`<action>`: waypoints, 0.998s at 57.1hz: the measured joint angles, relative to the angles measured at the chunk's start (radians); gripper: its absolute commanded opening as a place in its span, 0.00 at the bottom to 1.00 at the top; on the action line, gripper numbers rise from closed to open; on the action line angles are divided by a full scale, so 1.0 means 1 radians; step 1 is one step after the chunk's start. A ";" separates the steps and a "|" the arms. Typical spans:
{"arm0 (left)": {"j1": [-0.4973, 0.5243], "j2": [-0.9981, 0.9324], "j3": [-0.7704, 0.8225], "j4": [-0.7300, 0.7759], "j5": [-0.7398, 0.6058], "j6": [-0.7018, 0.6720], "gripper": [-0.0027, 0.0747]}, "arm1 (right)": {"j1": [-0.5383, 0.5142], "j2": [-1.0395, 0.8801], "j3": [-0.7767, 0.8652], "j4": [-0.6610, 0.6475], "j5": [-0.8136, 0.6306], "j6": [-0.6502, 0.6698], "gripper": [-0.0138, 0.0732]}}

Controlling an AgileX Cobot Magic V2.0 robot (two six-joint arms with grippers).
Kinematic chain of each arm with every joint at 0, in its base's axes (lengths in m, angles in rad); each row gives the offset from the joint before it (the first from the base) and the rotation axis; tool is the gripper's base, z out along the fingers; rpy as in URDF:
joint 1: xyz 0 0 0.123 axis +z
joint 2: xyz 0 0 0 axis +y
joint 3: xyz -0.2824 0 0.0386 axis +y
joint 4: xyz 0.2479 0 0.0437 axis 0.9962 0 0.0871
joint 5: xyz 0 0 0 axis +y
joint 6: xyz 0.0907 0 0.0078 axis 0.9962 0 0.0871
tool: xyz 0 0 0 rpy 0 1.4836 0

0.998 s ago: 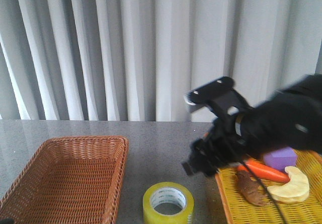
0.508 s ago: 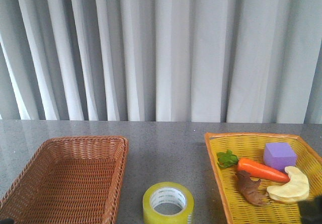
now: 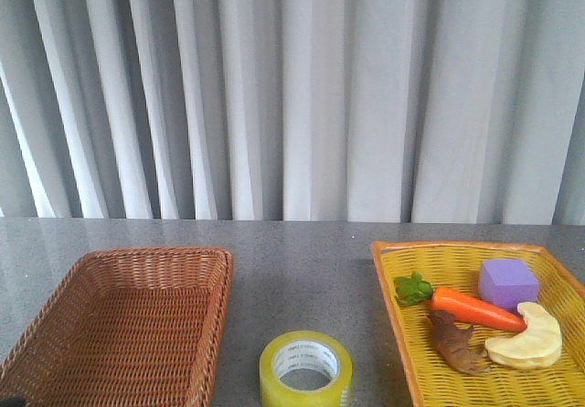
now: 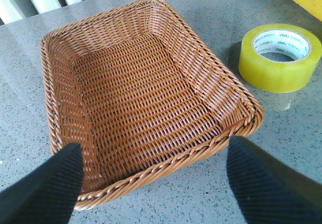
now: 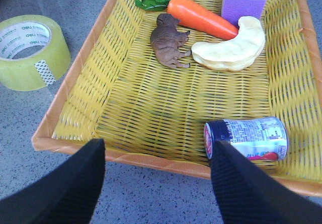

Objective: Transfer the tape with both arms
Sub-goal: 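Open the right gripper and withdraw it upward from the tape, then reach the left gripper over to the tape roll and grip its rim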

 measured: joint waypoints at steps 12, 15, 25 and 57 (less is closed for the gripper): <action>0.000 0.000 0.000 0.000 0.000 0.000 0.75 | 0.000 0.000 0.000 0.000 0.000 0.000 0.67; 0.000 0.000 0.000 0.000 0.000 0.000 0.75 | 0.000 0.000 0.000 0.000 0.001 0.000 0.67; 0.000 0.000 0.000 0.000 -0.007 0.000 0.75 | 0.000 0.000 0.000 0.000 0.002 0.000 0.67; -0.030 0.305 -0.252 -0.302 0.005 0.382 0.75 | 0.000 0.000 0.000 0.000 0.003 0.000 0.67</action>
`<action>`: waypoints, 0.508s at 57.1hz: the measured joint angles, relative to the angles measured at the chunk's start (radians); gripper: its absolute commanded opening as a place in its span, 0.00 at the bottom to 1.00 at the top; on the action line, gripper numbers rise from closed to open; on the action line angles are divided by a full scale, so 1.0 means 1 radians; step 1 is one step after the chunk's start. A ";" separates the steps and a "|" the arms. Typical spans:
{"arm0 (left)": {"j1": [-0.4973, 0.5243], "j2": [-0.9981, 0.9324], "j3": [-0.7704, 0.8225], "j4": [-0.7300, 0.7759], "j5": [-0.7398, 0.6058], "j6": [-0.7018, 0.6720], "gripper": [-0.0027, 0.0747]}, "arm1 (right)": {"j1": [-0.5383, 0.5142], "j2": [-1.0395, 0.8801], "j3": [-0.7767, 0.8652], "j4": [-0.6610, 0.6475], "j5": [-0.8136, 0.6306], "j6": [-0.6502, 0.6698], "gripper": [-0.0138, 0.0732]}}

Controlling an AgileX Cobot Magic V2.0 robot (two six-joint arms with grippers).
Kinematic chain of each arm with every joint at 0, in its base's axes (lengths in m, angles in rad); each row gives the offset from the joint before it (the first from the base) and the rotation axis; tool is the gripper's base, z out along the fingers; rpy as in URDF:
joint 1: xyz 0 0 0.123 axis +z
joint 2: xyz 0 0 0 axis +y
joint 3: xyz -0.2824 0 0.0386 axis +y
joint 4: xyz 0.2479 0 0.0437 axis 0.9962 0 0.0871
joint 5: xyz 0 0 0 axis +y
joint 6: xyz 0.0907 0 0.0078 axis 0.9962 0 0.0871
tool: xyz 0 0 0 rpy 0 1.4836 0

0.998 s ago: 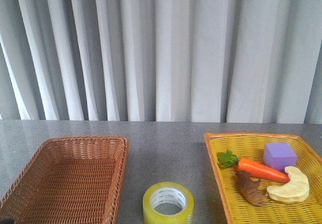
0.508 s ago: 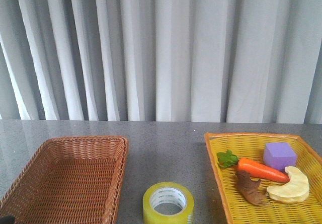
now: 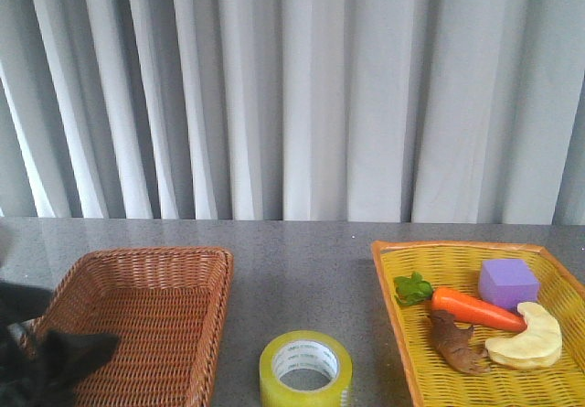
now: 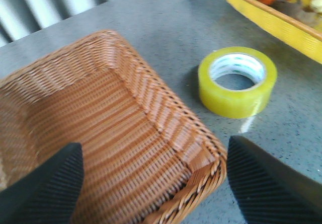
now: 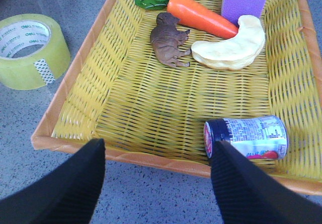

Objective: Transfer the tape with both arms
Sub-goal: 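Reach the left gripper over to the tape roll and grip its rim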

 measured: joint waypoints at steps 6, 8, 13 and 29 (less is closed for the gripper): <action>-0.048 0.114 -0.083 -0.031 0.011 0.064 0.75 | 0.000 0.000 0.000 0.000 0.000 0.000 0.67; -0.066 0.155 -0.113 -0.035 0.012 0.073 0.75 | 0.000 0.000 0.000 0.000 0.000 0.000 0.67; -0.110 0.264 -0.198 -0.035 0.027 0.086 0.75 | 0.000 0.000 0.000 0.000 0.000 0.000 0.67; -0.197 0.587 -0.497 0.018 0.139 0.091 0.75 | 0.000 0.000 0.000 0.000 0.000 0.000 0.67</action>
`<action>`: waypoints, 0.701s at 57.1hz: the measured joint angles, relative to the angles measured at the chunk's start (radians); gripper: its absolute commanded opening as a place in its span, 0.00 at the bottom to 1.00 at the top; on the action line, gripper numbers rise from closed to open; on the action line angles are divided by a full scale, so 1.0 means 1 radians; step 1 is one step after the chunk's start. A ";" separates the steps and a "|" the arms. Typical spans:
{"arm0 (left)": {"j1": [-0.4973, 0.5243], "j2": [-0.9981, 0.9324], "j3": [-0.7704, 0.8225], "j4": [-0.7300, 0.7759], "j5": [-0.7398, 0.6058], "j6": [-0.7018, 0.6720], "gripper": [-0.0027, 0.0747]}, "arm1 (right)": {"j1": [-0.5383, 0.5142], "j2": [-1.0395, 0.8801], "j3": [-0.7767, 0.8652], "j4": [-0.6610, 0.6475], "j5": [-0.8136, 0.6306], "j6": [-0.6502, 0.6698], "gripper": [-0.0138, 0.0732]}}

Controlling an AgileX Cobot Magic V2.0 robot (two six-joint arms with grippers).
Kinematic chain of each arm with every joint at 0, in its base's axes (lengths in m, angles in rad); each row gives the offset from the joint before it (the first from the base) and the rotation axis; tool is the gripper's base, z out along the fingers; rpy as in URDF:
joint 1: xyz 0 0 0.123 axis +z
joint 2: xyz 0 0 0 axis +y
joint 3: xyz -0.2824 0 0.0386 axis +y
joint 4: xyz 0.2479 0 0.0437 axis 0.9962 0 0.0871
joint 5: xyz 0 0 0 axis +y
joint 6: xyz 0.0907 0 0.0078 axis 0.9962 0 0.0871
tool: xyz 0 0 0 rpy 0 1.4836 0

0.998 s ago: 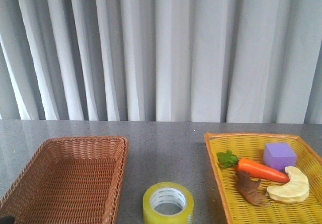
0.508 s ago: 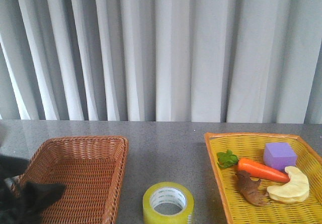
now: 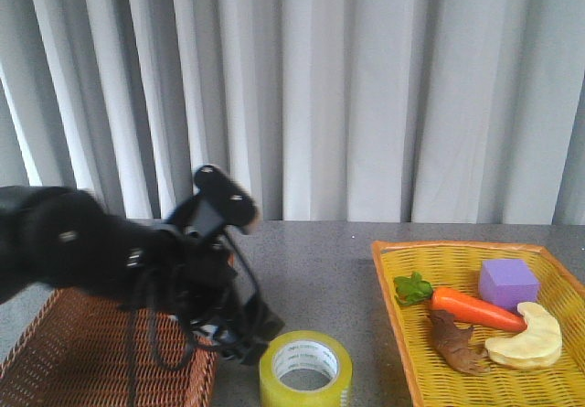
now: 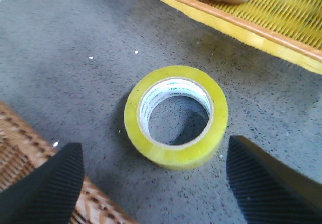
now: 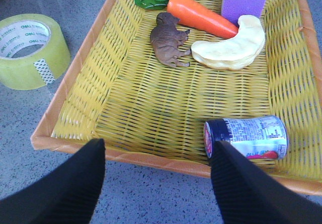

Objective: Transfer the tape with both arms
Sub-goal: 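Reach the left gripper over to the tape roll and grip its rim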

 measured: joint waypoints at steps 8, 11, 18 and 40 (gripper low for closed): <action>-0.003 0.147 -0.150 0.030 0.090 -0.001 0.75 | 0.000 0.000 0.000 0.000 0.000 0.000 0.67; -0.003 0.205 -0.210 0.039 0.125 -0.001 0.75 | 0.000 0.000 0.000 0.000 0.000 0.000 0.67; -0.003 0.316 -0.328 0.044 0.182 -0.001 0.75 | 0.000 0.000 0.000 0.000 0.000 0.000 0.67; -0.003 0.534 -0.501 0.047 0.200 -0.001 0.75 | 0.000 0.000 0.000 0.000 0.000 0.000 0.67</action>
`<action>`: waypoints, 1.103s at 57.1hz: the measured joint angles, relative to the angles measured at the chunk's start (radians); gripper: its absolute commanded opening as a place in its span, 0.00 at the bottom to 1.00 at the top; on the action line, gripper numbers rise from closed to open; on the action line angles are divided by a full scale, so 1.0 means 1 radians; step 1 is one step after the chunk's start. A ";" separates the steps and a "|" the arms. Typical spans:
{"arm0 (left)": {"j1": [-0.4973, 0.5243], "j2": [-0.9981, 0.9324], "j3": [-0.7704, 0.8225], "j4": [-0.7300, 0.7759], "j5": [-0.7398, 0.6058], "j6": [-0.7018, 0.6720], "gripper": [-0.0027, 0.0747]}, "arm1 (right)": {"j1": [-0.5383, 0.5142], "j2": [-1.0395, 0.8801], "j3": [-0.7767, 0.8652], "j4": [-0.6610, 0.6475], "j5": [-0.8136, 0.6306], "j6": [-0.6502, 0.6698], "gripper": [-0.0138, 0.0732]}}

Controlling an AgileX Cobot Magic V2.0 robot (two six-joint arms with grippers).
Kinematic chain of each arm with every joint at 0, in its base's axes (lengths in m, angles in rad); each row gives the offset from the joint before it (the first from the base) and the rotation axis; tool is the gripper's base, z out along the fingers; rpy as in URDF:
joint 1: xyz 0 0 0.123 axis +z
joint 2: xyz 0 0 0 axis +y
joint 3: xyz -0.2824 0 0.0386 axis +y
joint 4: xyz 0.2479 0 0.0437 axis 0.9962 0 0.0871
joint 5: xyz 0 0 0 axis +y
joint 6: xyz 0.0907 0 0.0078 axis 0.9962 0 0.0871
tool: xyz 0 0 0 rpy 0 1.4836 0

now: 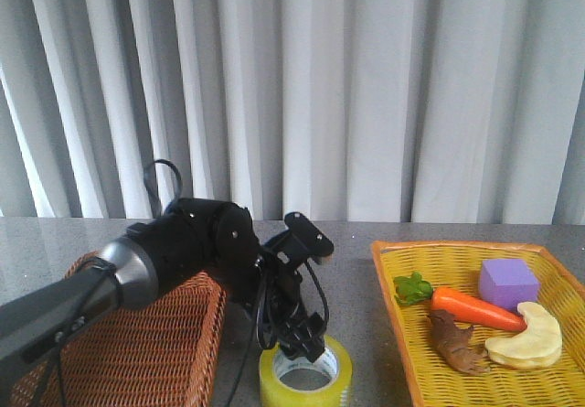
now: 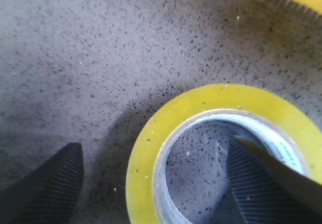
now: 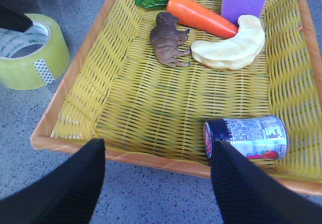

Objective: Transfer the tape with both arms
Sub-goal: 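Reach the left gripper over to the tape roll and grip its rim, then lift the tape roll with the left gripper toward the brown basket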

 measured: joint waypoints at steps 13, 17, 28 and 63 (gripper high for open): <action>0.000 0.061 -0.001 0.014 0.000 0.000 0.66 | 0.000 0.000 0.000 0.000 0.000 0.000 0.67; 0.000 0.067 -0.001 0.015 -0.001 0.000 0.60 | 0.000 0.000 0.000 0.000 0.000 0.000 0.67; 0.000 0.069 -0.002 0.015 -0.001 0.000 0.39 | 0.000 0.000 0.000 0.000 0.000 0.000 0.67; 0.001 -0.006 -0.048 0.028 0.095 -0.015 0.24 | 0.000 0.000 0.000 0.000 0.000 0.000 0.67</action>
